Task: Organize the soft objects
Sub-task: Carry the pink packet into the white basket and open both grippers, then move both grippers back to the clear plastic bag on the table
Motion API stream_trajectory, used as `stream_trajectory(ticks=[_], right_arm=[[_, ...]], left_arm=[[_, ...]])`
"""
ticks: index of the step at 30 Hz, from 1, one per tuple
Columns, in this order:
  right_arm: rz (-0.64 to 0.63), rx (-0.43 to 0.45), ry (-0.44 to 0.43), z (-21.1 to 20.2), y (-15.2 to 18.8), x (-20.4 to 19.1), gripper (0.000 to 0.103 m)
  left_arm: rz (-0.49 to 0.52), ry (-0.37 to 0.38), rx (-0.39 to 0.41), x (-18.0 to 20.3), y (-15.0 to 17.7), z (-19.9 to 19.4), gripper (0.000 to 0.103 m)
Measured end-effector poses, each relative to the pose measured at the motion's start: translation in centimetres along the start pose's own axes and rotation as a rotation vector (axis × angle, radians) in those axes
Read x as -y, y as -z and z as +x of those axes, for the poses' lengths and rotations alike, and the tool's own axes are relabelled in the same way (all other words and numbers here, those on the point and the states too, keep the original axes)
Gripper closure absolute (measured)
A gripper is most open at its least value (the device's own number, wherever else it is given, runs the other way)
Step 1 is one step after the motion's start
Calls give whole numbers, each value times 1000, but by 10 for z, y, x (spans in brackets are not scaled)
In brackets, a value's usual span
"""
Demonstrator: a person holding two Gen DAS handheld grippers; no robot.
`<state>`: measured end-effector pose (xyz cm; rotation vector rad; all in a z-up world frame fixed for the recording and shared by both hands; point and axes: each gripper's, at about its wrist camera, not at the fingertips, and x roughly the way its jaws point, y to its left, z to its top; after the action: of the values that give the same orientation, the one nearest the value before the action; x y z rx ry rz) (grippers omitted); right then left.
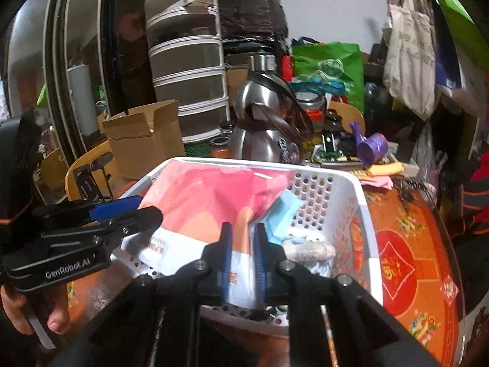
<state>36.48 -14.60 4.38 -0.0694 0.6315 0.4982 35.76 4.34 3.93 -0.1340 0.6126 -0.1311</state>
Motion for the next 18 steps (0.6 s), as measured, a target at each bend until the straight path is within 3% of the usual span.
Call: stream_trajectory(ticks=[3, 5, 15, 18], right_arm=[[29, 30, 38, -9, 2, 7, 65], [55, 50, 55, -16, 3, 15, 41], [117, 62, 49, -55, 32, 27, 39], [114, 63, 61, -64, 44, 26, 32]], left_arm=[[-32, -24, 43, -6, 1, -13, 20], [-50, -24, 64, -9, 0, -22, 20], [-5, -9, 97, -3, 26, -74, 13], [1, -40, 73, -2, 42, -85, 13]])
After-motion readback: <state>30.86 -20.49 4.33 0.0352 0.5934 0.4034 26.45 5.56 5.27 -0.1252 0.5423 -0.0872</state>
